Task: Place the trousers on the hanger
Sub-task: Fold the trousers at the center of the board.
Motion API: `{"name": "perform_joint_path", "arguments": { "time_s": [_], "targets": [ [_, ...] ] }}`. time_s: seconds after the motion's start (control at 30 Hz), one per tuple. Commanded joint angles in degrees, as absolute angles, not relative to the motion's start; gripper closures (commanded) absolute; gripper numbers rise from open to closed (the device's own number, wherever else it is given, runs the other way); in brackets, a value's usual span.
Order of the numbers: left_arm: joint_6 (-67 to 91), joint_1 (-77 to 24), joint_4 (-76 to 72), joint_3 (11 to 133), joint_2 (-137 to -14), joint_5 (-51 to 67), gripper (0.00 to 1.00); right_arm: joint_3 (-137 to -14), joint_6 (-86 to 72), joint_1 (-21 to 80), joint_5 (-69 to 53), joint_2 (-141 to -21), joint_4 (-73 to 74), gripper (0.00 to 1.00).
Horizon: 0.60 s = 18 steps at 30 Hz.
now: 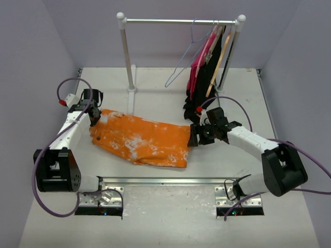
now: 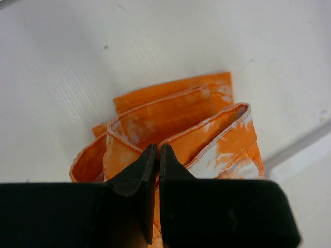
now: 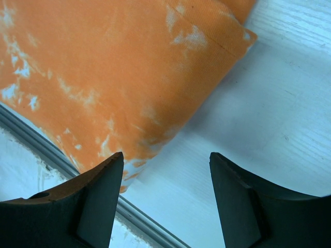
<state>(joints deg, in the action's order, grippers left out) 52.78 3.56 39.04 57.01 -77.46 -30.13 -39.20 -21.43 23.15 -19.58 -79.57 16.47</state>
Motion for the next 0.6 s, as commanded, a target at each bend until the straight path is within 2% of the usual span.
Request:
{"name": "perform_joint_path", "arguments": {
  "time_s": [0.0,0.07,0.1,0.2,0.27,0.37,0.4,0.47,0.53,0.57],
  "targets": [
    [57.02,5.69,39.74,59.03,-84.15,-36.07,1.00,-38.81,-21.83,24.03,-23.56,-78.28,12.79,0.32],
    [56.52,6.02,38.73,58.50,-85.59,-35.04,0.97,-38.50,-22.10,24.43,-23.99,-78.01,12.31,0.32],
    [55.80,6.06,37.42,58.11,-86.56,-33.71,0.84,-38.38,-22.39,24.86,-23.74,-77.74,11.67,0.31],
    [55.21,6.06,35.18,56.88,-86.93,-30.83,0.28,-38.38,-23.11,26.81,-21.08,-76.95,10.23,0.31],
    [56.22,6.06,35.54,55.68,-84.87,-31.63,0.06,-39.90,-23.82,30.12,-16.36,-76.12,10.12,0.31],
    [56.60,5.71,38.76,57.38,-81.41,-33.57,0.03,-41.39,-26.88,32.86,-15.56,-75.60,8.82,0.34],
    [56.48,5.49,39.83,57.77,-79.47,-33.82,0.03,-41.60,-27.57,33.10,-15.61,-76.37,8.47,0.39],
    [54.86,2.58,40.67,59.52,-75.15,-33.61,0.04,-42.45,-32.32,34.20,-14.59,-79.38,9.05,0.60],
    [50.60,-2.25,34.47,59.88,-71.31,-29.11,0.04,-40.95,-35.47,34.83,-13.89,-83.25,7.93,0.95],
    [49.06,-4.33,33.50,59.58,-70.85,-25.95,0.05,-39.60,-36.74,34.89,-14.23,-83.75,7.74,1.00]
  ]
}}
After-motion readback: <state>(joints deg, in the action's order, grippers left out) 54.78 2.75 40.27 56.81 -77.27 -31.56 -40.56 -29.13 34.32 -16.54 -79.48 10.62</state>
